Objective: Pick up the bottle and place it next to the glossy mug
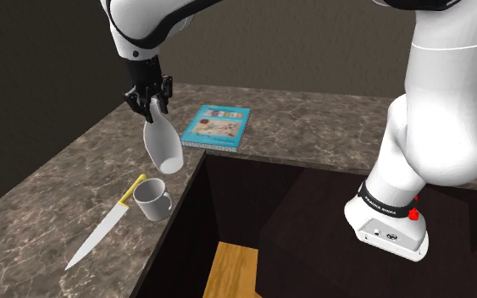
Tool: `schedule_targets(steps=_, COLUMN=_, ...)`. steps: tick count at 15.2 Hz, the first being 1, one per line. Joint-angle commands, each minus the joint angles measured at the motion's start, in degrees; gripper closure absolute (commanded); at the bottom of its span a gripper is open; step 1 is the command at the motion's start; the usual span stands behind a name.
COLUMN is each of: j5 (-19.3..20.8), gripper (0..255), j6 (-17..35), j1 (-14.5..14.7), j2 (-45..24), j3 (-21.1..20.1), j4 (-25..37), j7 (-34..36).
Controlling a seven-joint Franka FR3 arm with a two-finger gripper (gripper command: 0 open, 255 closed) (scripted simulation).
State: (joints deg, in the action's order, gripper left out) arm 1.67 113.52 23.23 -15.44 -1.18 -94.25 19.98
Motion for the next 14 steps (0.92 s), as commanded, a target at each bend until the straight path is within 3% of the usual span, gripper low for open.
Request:
schedule_targets(steps=1, j5=0.0, gripper=255, j6=1.6, j1=0.0, j2=-0.1, j3=0.0, j4=-1.5, j7=0.1)
schedule_targets(steps=5, j5=0.1, gripper=255, j6=4.2, j1=0.0, j2=-0.7, j3=0.0, j4=-3.4, j7=0.2)
schedule_targets(steps=12, j5=0.1, gripper=255, j6=4.2, j1=0.0, j2=-0.7, j3=0.0, j4=-3.4, j7=0.2)
schedule_targets(steps=13, j5=0.1, gripper=0, j6=4.2, j1=0.0, j2=-0.8, j3=0.0, j4=-3.4, j7=0.2)
schedule_targets(steps=14, j5=0.1, gripper=0, j6=4.2, j1=0.0, j2=-0.8, j3=0.0, j4=-3.4, j7=0.2)
